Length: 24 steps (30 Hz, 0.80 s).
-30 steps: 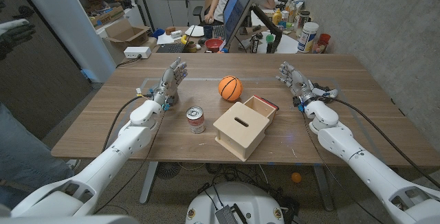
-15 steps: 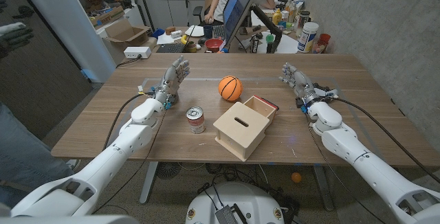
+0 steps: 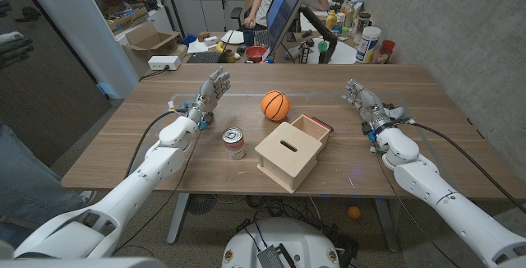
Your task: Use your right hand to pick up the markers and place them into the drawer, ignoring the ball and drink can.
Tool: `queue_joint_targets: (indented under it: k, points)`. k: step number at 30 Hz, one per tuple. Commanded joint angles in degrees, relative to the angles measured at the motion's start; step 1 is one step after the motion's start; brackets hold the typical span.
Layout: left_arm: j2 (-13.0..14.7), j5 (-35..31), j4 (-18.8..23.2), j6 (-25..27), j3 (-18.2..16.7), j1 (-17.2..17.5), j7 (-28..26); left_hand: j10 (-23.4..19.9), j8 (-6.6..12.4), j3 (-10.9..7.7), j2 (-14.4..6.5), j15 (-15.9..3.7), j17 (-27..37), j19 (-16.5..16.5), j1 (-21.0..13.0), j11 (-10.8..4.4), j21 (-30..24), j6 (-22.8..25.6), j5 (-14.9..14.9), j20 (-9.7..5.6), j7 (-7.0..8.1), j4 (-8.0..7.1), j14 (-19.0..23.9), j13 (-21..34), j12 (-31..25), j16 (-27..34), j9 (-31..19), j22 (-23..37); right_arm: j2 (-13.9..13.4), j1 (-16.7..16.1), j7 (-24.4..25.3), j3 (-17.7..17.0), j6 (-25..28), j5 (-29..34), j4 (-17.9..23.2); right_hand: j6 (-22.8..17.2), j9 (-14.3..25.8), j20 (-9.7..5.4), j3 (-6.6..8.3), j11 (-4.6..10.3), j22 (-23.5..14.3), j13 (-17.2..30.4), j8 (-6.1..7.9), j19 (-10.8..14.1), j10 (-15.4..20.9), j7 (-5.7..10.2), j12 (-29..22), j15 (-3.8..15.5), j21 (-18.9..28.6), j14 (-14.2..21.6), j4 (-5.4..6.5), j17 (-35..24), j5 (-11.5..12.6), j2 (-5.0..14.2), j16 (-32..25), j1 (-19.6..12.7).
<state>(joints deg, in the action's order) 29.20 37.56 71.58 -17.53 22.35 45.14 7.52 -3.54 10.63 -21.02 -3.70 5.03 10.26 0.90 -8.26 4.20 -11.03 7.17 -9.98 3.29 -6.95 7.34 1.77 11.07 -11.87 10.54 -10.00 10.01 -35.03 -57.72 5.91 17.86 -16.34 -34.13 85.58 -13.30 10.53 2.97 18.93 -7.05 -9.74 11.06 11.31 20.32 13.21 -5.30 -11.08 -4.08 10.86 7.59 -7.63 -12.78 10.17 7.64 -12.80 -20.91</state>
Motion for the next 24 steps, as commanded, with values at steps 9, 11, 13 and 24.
queue_joint_targets:
  k: [9,11,13,24]
  points:
    - [-0.6,-1.0,-1.2,0.7,1.1,-1.6,0.6,-0.1,0.18,-0.41,-0.1,0.22,0.2,0.0,-0.5,0.24,-0.3,0.4,-0.3,0.64,0.21,0.00,-0.1,0.3,-0.3,0.3,-0.3,0.3,-4.2,-7.5,2.1,-4.1,-1.7,0.7,5.0,-1.6,0.2,0.28,1.39,0.34,-0.1,0.1,0.46,0.9,0.1,1.59,-0.1,0.43,0.5,0.4,-1.57,0.3,0.5,0.41,0.2,-3.2]
    - [-0.6,-1.0,-1.1,0.9,1.2,-1.6,0.4,-0.1,0.17,-0.41,-0.1,0.26,0.2,0.0,-0.5,0.23,-0.3,0.4,-0.3,0.65,0.20,0.00,-0.1,0.3,-0.3,0.3,-0.3,0.3,-4.8,-8.1,2.2,-4.4,-1.7,0.9,5.4,-2.0,0.2,0.45,1.72,0.39,-0.1,0.1,0.53,1.1,0.0,1.87,-0.1,0.48,0.5,0.4,-1.91,0.4,0.6,0.40,0.3,-3.9]
    - [-0.6,-1.2,-1.1,1.1,1.2,-1.8,0.1,-0.1,0.17,-0.41,-0.1,0.24,0.2,0.0,-0.5,0.26,-0.3,0.4,-0.3,0.67,0.25,0.00,-0.1,0.3,-0.3,0.3,-0.3,0.3,-5.6,-9.2,2.4,-5.0,-1.5,1.1,6.2,-2.7,0.2,0.78,2.12,0.52,-0.1,0.1,0.75,1.4,0.1,2.02,-0.2,0.59,0.6,0.4,-2.31,0.6,0.6,0.28,0.4,-4.9]
    - [-0.9,-1.2,-1.8,1.3,1.1,-2.4,-0.2,-0.2,0.24,-0.41,0.0,0.29,0.2,0.0,-0.5,0.28,-0.3,0.6,-0.3,0.72,0.16,0.01,0.0,0.3,-0.3,0.3,-0.3,0.3,-7.2,-12.1,1.1,-6.3,-3.3,1.7,6.7,-6.2,0.3,1.49,3.44,0.77,0.0,0.2,1.74,1.6,0.4,2.46,-0.4,1.16,0.4,0.8,-3.37,1.1,0.9,-1.58,0.7,-9.4]
